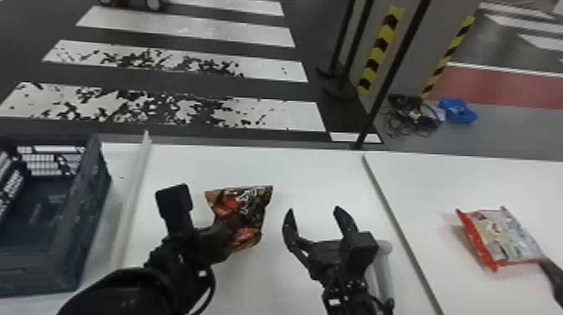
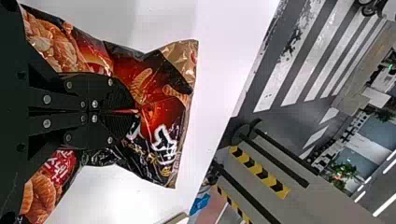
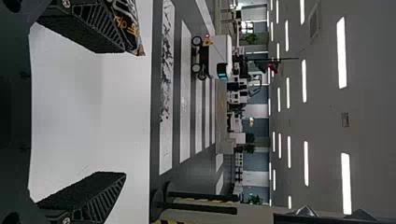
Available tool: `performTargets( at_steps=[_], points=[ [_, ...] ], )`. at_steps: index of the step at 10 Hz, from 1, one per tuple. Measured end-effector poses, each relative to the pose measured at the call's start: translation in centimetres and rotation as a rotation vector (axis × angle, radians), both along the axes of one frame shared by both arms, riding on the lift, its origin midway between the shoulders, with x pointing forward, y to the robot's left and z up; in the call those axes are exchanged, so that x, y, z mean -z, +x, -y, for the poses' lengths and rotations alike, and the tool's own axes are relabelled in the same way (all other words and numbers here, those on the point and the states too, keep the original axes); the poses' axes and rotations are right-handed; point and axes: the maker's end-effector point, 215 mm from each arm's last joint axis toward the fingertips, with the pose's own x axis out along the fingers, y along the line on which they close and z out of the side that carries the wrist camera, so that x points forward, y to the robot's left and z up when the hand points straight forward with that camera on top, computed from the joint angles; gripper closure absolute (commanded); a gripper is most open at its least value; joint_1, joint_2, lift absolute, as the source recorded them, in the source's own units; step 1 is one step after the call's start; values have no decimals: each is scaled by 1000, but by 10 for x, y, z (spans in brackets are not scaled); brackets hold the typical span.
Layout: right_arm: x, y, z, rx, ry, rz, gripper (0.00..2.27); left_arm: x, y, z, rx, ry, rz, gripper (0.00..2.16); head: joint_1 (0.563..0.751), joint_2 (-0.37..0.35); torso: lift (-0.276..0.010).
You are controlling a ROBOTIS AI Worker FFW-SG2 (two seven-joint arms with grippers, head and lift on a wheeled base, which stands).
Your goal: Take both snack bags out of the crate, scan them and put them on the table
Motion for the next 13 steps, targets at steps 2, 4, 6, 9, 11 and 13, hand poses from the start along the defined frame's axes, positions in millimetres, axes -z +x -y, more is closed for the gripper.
performTargets(
  at_steps=[2,4,6,9,11,13],
  points=[
    [0,0,0,1,4,1,46,7,-5,11,18,4,-5,451,695,-240,-91],
    [0,0,0,2,7,0,46,2,-4,16,31,-6,8,-1,695,-248,-91],
    [0,0,1,3,9,0,46,-13,-1,18,28,-14,36,29,695,-248,-91],
    [0,0,2,5,13,0,46,-72,1,16,8,-37,146,33,695,-249,-91],
    [0,0,7,15,12,-1,46,-112,4,1,-12,9,248,33,695,-238,-91],
    [5,0,11,21,10,-17,43,-131,9,-22,-38,6,290,39,695,-221,-91]
  ],
)
